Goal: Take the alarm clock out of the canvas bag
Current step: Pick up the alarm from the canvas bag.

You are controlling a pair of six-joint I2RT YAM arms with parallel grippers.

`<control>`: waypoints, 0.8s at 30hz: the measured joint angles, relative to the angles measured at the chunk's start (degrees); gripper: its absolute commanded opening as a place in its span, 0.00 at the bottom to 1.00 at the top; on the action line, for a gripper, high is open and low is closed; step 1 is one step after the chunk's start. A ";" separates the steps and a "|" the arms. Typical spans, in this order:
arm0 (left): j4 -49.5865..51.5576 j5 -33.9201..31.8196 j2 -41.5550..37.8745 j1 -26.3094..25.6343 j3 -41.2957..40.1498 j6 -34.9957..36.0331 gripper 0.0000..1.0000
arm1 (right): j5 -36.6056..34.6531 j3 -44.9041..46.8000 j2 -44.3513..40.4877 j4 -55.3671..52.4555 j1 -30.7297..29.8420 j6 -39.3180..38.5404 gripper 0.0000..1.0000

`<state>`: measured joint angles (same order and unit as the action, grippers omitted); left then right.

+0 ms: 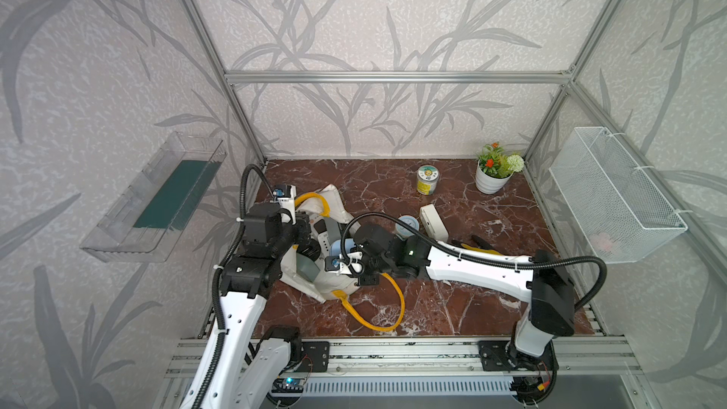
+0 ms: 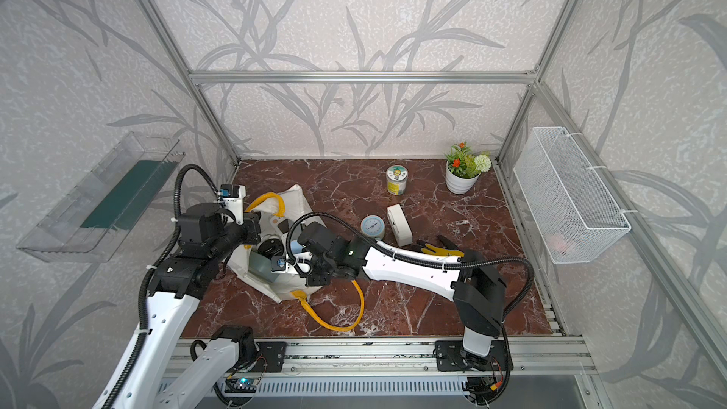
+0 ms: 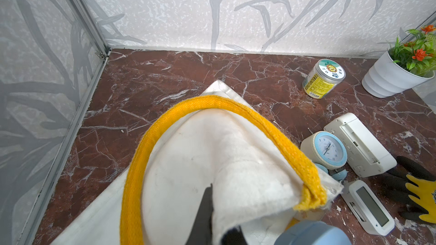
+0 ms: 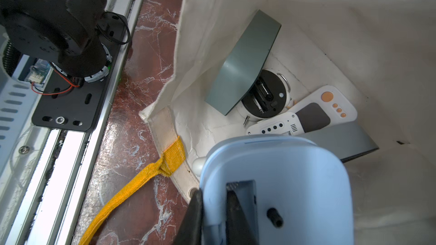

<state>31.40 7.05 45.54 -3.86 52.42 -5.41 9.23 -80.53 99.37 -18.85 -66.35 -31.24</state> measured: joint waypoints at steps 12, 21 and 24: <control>1.18 -1.36 0.04 0.00 0.07 1.33 0.00 | -0.13 1.95 -6.23 -0.92 2.08 1.68 0.10; 1.38 -1.64 0.04 0.00 0.15 1.84 0.00 | -0.15 5.35 -11.87 -0.72 7.96 3.67 0.09; 1.62 -1.73 0.07 0.00 0.37 1.97 0.00 | -0.04 6.67 -12.94 0.61 10.62 4.31 0.09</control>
<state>33.01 5.32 45.60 -3.86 52.80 -3.44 9.19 -73.87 86.43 -18.24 -55.72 -26.94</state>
